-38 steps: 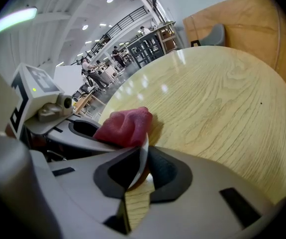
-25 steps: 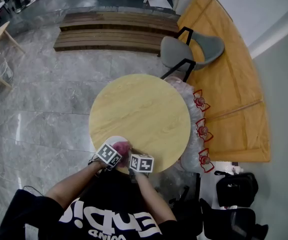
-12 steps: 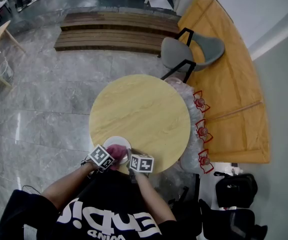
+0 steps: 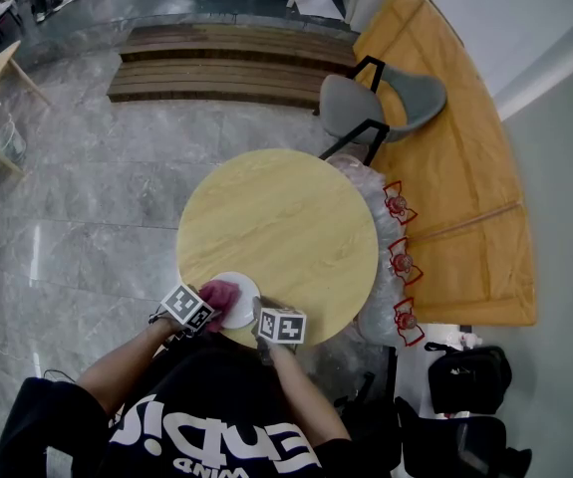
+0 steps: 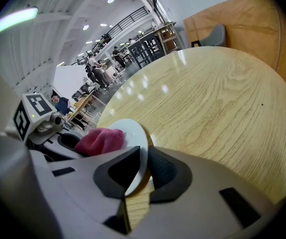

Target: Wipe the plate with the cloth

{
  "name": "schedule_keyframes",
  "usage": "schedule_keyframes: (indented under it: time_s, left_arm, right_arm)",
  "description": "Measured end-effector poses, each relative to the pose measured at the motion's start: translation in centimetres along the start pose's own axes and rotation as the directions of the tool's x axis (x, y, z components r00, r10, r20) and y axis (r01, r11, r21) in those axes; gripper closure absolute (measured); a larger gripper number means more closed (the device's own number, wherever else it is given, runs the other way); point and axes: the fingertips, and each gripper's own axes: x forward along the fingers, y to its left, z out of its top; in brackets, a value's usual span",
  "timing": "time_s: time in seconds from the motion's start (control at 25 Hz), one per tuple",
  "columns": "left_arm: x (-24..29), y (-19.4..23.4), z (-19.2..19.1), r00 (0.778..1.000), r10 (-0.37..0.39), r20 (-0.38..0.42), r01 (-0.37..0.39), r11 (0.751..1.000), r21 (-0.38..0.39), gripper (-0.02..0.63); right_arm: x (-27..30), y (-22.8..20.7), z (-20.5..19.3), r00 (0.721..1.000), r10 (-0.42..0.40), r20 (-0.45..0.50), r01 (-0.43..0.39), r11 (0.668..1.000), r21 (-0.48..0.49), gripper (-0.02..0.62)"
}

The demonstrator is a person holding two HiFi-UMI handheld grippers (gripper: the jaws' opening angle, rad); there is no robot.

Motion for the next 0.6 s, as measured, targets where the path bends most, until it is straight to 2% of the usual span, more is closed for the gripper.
schedule_keyframes:
  time_s: [0.6]
  left_arm:
    - [-0.5, 1.5, 2.0, 0.998, 0.049, 0.029, -0.05, 0.998, 0.023, 0.543]
  right_arm:
    - [-0.1, 0.1, 0.0, 1.0, 0.007, 0.004, -0.007, 1.0, 0.024, 0.529]
